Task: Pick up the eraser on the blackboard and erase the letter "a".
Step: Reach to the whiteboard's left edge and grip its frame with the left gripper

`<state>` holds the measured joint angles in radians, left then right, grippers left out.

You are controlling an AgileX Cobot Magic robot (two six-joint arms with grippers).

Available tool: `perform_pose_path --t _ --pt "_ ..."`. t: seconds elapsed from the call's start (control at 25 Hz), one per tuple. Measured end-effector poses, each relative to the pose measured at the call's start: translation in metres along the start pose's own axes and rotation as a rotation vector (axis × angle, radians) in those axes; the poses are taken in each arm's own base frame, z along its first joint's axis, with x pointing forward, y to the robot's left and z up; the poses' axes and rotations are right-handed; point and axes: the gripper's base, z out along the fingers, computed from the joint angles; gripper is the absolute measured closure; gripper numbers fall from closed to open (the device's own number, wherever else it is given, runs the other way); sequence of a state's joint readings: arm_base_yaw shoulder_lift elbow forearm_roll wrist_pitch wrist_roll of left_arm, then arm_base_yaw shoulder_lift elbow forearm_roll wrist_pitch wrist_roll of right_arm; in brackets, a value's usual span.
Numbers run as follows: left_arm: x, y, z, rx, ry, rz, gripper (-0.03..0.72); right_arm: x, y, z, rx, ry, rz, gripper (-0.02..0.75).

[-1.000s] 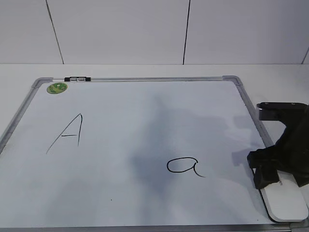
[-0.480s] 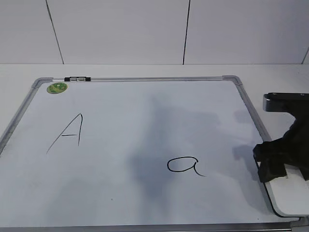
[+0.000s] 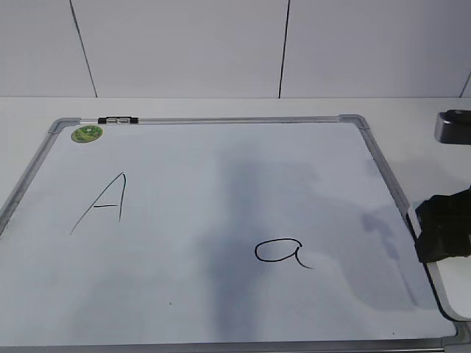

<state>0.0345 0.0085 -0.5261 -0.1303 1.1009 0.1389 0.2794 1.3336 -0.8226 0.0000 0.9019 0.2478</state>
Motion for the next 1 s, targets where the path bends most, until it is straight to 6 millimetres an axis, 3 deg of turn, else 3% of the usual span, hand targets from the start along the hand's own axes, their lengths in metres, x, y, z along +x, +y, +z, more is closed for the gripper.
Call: perform_pose_path --t 0.48,1.0 --pt "0.0 0.0 0.0 0.0 0.0 0.0 0.299 0.015 -0.004 -0.039 -0.028 -0.11 0.0 0.191" --pt "0.0 -0.001 0.0 0.016 -0.002 -0.008 0.299 0.018 -0.005 -0.041 -0.025 -0.099 -0.002 0.191"
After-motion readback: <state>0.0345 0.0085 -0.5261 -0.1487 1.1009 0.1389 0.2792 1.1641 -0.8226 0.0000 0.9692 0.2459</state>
